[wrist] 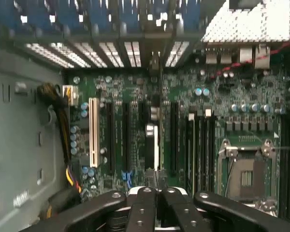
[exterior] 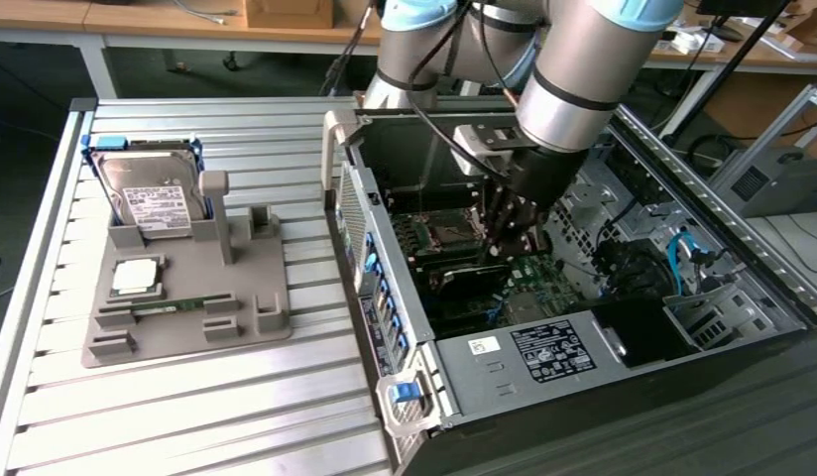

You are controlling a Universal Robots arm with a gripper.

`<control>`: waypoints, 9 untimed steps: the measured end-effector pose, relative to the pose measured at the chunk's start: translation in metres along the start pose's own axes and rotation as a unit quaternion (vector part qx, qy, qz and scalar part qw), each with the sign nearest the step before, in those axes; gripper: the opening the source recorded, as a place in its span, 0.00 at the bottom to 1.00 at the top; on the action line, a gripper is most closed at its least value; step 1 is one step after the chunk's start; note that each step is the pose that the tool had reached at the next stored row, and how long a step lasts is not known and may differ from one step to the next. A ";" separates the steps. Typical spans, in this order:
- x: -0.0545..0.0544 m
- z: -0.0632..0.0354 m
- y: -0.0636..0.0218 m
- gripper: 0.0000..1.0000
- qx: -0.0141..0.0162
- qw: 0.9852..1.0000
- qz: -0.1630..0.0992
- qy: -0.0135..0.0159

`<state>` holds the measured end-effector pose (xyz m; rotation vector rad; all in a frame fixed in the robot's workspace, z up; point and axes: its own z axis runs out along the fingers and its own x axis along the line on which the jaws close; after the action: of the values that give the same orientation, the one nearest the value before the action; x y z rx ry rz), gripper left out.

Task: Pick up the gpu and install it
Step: 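Press down on the gpu until it lock into place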

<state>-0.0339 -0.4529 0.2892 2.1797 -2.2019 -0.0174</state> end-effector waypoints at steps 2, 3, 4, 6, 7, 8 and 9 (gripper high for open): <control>0.000 -0.0001 -0.0088 0.11 -0.003 1.000 0.000 0.000; 0.000 -0.0001 -0.0133 0.11 -0.005 1.000 0.000 0.000; 0.000 -0.0001 -0.0188 0.11 -0.007 1.000 0.000 0.000; 0.000 -0.0004 -0.0278 0.11 -0.009 1.000 0.000 0.000; 0.000 -0.0006 -0.0330 0.11 -0.011 1.000 0.000 0.000; 0.000 -0.0007 -0.0368 0.11 -0.011 1.000 0.000 0.000; 0.000 -0.0007 -0.0393 0.11 -0.012 1.000 0.000 0.000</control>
<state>0.0054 -0.4528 0.2884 2.1679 -2.1895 -0.0419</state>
